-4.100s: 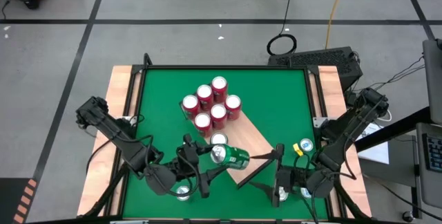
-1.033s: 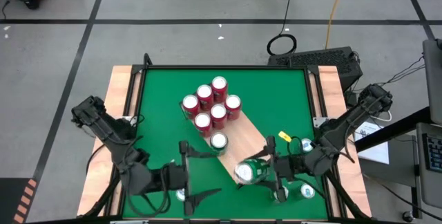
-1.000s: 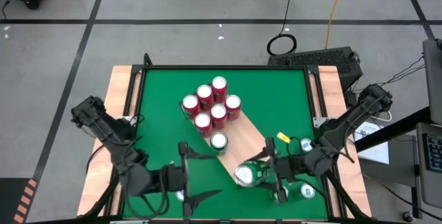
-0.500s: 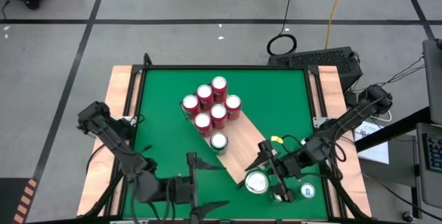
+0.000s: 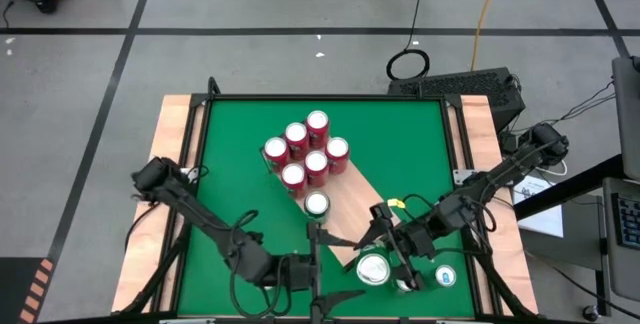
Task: Place canned beverage on shelf
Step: Put the green soda can on the shelf aligned with the other green soda can
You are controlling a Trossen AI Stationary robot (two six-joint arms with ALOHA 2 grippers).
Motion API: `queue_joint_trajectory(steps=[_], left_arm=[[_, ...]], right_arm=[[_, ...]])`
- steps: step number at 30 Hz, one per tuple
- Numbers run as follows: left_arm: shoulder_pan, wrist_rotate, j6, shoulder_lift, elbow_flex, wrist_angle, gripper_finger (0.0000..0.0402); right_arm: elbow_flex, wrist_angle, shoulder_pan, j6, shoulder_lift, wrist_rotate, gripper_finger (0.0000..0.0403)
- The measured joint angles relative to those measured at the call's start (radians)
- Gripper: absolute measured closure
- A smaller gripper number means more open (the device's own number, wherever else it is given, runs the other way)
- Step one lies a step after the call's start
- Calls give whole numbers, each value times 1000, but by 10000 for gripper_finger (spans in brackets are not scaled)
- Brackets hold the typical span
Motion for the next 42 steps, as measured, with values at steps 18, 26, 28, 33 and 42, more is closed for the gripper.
queue_joint_trajectory(steps=[18,26,28,33,42], left_arm=[[59,22,132,86,0,187,102],[48,-41,142,87,0,172,118],[46,-70,143,88,-1,167,117],[43,-131,135,88,-2,154,117],[59,-139,64,89,-2,145,116]], right_arm=[[-1,-22,-41,23,1,46,112],[0,-99,-24,94,-9,149,82],[0,-149,-14,128,-21,195,68],[1,-269,24,174,-63,329,47],[3,-542,52,303,-147,447,44]])
